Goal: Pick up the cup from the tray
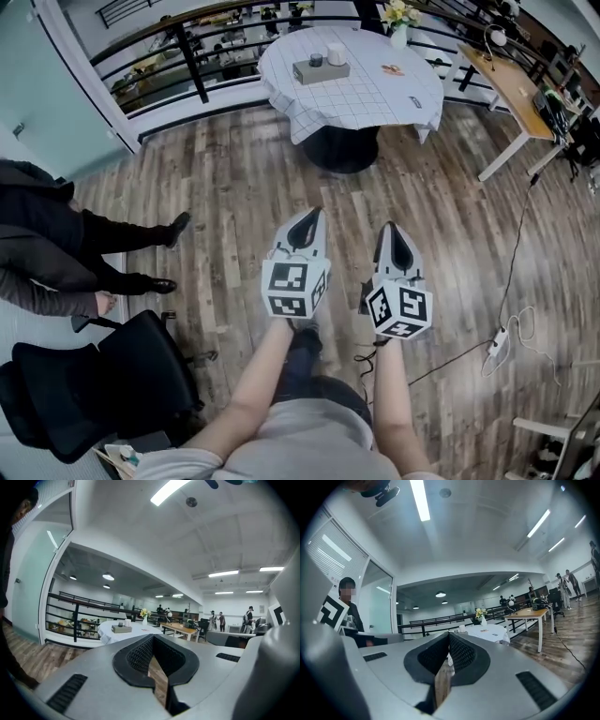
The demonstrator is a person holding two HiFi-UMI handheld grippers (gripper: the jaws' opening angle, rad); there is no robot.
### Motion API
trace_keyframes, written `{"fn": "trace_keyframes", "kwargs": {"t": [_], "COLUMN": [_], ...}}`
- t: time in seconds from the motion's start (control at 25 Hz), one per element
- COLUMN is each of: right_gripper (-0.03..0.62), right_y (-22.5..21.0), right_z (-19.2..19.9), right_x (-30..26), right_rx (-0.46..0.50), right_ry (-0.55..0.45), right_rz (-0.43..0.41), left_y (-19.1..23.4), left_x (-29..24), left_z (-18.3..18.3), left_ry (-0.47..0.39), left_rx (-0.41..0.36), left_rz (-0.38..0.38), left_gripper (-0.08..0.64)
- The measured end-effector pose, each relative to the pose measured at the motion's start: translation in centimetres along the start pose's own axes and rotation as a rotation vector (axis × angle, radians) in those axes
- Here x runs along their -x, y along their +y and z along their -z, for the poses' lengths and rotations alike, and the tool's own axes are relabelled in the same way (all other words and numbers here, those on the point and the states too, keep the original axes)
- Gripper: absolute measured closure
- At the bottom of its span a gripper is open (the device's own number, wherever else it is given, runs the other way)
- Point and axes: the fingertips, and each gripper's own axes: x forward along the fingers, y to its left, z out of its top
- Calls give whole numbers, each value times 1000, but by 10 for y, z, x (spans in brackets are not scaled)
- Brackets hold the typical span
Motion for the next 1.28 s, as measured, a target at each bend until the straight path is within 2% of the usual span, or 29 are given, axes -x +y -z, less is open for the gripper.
{"fn": "trace_keyframes", "kwargs": {"t": [0.44,0.8,1.0,1.28], "right_gripper": [584,584,584,584], "right_y": [-4,-41,-64,-104], "right_z": [-4,0,5,-7], "right_x": [-105,-171,-230,-325], "right_rx": [10,3,-2,-9], "right_ry": [25,34,55,60], "right_rz": [-14,-14,-54,-110], "left_y": [47,66,83,96], "left_x": [-89,-159,-216,-314], "left_z": [-20,-18,-21,-36], "left_ry": [-3,8,12,20], "left_rx": [23,28,33,29], "left_rz": [9,-18,-59,-98], "left_gripper": [552,553,552,552]}}
